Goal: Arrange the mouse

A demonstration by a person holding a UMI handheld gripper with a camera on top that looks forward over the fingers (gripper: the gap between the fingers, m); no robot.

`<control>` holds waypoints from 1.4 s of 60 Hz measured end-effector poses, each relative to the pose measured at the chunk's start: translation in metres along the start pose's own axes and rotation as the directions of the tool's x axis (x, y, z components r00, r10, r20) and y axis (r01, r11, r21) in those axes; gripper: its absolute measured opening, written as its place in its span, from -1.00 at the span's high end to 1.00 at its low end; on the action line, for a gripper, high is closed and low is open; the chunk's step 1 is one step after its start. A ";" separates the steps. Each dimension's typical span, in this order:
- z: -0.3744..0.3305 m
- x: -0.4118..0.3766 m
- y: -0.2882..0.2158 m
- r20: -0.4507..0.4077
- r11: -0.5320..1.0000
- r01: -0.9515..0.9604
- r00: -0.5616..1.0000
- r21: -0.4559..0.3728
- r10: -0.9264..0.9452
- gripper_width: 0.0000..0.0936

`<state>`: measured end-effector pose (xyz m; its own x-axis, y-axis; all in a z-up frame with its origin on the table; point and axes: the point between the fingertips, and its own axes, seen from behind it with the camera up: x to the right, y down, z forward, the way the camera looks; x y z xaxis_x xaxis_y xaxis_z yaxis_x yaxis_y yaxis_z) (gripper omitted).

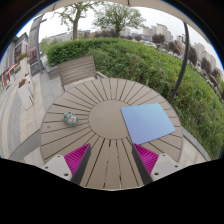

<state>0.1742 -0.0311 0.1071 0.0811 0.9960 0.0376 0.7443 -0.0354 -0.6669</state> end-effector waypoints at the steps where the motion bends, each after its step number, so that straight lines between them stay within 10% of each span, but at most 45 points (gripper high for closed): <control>1: 0.001 -0.008 -0.001 0.002 1.000 -0.001 1.000 0.004 0.001 -0.82; 28: 0.045 -0.158 -0.022 0.011 0.995 0.032 0.999 0.096 -0.033 -0.82; 84: 0.228 -0.161 -0.087 -0.062 0.987 -0.037 0.997 0.158 0.048 -0.83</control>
<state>-0.0552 -0.1697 -0.0104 0.1574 0.9862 0.0520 0.6268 -0.0591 -0.7769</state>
